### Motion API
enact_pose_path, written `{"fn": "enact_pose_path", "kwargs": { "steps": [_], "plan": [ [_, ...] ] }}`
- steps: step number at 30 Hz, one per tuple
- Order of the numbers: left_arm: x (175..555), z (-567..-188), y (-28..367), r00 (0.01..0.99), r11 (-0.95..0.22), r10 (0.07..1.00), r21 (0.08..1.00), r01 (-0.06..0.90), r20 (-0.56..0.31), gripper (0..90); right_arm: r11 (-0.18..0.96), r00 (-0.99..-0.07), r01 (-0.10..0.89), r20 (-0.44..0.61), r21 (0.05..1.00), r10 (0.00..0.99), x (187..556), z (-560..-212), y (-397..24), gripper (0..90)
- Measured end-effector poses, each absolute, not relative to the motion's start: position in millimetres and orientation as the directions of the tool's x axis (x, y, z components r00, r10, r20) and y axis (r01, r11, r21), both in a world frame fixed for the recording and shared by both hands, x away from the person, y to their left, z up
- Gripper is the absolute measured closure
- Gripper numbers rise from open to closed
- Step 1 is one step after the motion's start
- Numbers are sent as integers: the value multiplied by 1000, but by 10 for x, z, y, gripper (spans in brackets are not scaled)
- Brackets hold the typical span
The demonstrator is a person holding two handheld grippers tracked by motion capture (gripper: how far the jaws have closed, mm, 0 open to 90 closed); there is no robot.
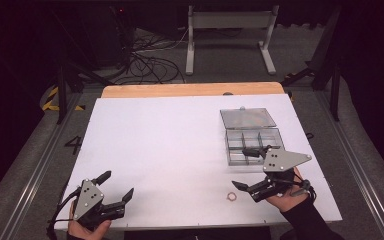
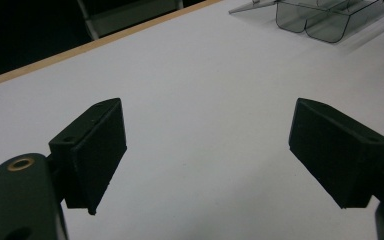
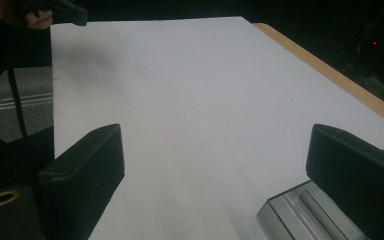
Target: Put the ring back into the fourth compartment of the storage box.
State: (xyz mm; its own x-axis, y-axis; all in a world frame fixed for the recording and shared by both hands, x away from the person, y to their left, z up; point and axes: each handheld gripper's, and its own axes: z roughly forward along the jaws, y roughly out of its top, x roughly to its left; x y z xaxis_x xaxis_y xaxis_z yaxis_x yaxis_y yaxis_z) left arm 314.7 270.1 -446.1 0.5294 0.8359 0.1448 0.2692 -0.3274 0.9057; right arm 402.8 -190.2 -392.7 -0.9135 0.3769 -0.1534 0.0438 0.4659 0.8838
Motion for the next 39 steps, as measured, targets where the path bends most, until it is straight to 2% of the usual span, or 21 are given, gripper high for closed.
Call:
{"fn": "enact_pose_path", "kwargs": {
  "steps": [5,14,23,24,30,39],
  "plan": [
    [3146,-4463,2701,530,-326,836,906,270,143,161,464,-922,47,-141,884,362,4051,-3934,-1818,88],
    [3141,-4463,2698,529,-326,836,907,266,145,161,456,-944,101,-59,884,323,4106,-3956,-1694,90],
    [3141,-4466,2691,530,-327,836,907,267,145,161,493,-933,168,-23,854,358,4120,-3979,-1717,143],
    [3140,-4465,2691,529,-329,836,906,266,148,161,519,-933,165,-37,839,357,4119,-3989,-1719,180],
    [3142,-4467,2691,528,-329,836,906,267,148,161,591,-933,166,-68,789,353,4117,-4035,-1705,275],
    [3141,-4467,2690,528,-330,836,905,267,149,161,676,-937,205,-58,708,345,4150,-4110,-1692,356]
  ]
}}
